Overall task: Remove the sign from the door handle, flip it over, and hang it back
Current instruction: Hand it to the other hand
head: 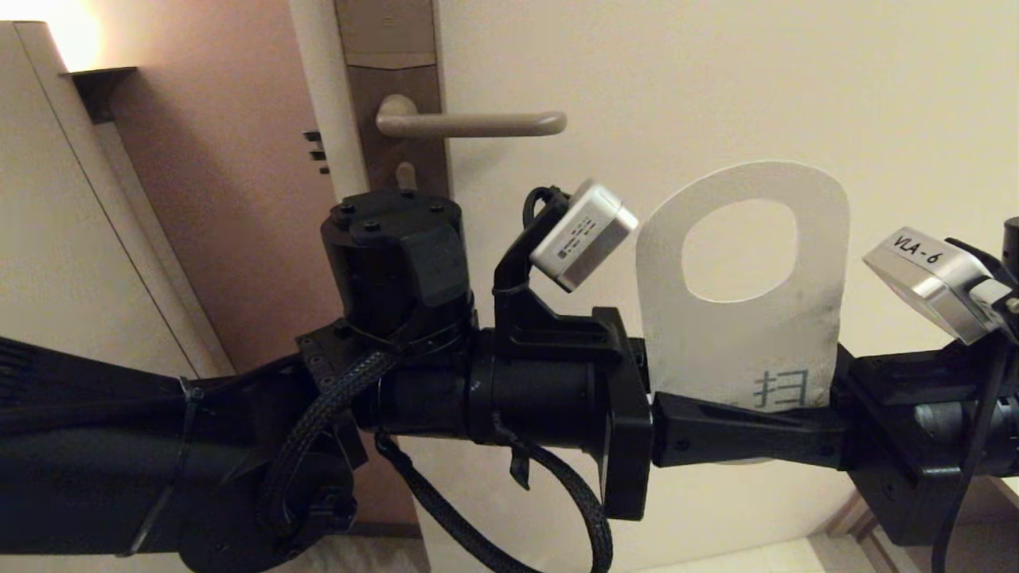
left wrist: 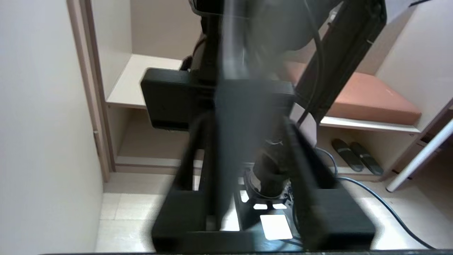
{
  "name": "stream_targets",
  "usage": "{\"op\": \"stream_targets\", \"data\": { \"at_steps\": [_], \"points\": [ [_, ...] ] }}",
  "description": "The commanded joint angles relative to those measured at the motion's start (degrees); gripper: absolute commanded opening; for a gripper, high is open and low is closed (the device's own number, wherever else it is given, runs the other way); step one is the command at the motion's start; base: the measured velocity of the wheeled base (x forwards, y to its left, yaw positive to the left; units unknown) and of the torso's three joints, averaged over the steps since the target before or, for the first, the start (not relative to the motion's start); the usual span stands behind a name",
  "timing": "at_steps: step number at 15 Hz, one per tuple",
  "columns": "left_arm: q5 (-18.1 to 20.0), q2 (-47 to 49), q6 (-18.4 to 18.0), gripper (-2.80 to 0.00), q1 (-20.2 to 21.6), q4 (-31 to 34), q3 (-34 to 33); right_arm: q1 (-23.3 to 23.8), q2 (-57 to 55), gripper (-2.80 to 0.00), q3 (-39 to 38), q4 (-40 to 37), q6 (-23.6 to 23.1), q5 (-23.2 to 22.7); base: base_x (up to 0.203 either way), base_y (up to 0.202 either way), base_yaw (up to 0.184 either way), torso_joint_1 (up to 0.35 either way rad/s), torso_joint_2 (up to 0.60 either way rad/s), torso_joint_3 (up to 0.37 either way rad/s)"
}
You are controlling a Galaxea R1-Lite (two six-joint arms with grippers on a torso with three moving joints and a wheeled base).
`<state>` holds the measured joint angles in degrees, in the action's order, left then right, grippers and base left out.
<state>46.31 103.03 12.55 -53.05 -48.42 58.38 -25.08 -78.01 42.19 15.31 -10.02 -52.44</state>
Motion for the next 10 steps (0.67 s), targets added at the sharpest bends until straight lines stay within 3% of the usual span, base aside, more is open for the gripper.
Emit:
{"op": "stream_targets", "data": {
  "at_steps": [1, 7, 10],
  "points": [
    [0.0, 0.0, 0.1, 0.0, 0.1, -0.4, -0.1, -0.1, 0.1, -2.8, -0.2, 0.0, -0.1, -0.5, 0.0, 0.0, 0.0, 0.0, 0.0, 0.0],
    [-0.1, -0.8, 0.3, 0.0, 0.9, -0.4, -0.6, -0.1, 0.3, -2.8, -0.4, 0.0, -0.1, -0.4, 0.0, 0.0, 0.0, 0.0, 0.0, 0.0],
    [-0.1, -2.5, 0.0, 0.0, 1.1, -0.4, -2.1, -0.1, 0.3, -2.8, -0.4, 0.0, -0.2, 2.0, 0.0, 0.0, 0.0, 0.0, 0.0, 0.0]
  ]
}}
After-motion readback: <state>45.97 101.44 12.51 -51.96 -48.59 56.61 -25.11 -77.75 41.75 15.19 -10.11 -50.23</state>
